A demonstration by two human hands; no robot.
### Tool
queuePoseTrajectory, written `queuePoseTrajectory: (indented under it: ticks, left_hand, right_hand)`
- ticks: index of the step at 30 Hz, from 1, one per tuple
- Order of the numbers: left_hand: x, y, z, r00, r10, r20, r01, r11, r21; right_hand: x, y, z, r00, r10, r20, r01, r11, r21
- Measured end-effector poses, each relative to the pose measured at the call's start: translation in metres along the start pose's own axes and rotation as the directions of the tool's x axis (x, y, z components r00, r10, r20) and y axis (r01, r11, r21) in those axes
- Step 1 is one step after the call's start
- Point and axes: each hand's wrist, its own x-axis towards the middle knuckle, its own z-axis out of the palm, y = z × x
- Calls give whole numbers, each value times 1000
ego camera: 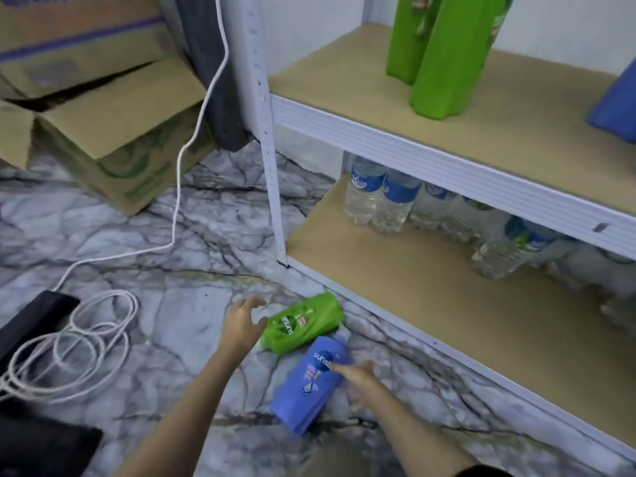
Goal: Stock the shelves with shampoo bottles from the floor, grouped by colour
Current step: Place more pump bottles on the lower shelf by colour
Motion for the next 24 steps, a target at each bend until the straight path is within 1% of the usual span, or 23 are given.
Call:
queuePoseTrajectory:
  ticks: [2, 4, 6, 8, 11, 13, 14, 16, 17, 19, 21, 23, 24]
  left_hand:
    - [2, -9, 3, 999, -36, 5, 36, 999, -6]
    - [5, -18, 7, 998, -58, 1, 58, 998, -15]
    - [5, -24, 12, 997, -71, 2, 71, 997, -31]
    - [6, -30, 17, 997, -81, 7, 81, 996, -35]
    - [8, -35, 29, 996, -90, 28, 91, 996, -24]
    - [10, -32, 40, 990, -125, 57, 127, 992, -24]
    - [12, -30, 47, 986, -148, 76, 151, 988, -31]
    - [17, -23, 61, 967, -214, 137, 219, 975, -22]
    - [20, -20, 68, 952, -253, 170, 256, 967, 3]
    - [27, -17, 77, 907, -352, 230, 344, 936, 78]
    - [32, -19, 81, 836, -464, 294, 428, 886, 181]
    - [33, -23, 83, 782, -519, 345, 451, 854, 261]
    - [33, -25, 84, 780, -516, 355, 445, 855, 266]
  right_hand:
    - [8, 8, 13, 999, 28, 25, -29, 997, 68]
    - [18, 15, 27, 999, 35, 7, -35, 990, 133]
    - [24, 21, 36, 999, 43, -30, -38, 989, 146]
    - [35, 30, 41, 996, 72, -54, -55, 963, 262]
    - [46, 33, 37, 993, 85, -78, -46, 909, 413]
    - [46, 24, 22, 992, 66, -104, -12, 895, 447]
    - [45, 18, 12, 986, 12, -165, 59, 907, 416]
    - [34, -4, -13, 953, -138, -271, 218, 932, 291]
    - [31, -16, -26, 933, -219, -284, 292, 924, 245]
    - [22, -42, -50, 899, -348, -267, 401, 898, 181]
    - [15, -62, -71, 879, -418, -229, 457, 877, 150]
    - [15, -75, -85, 862, -458, -217, 494, 854, 162]
    - [14, -79, -89, 863, -459, -210, 495, 851, 174]
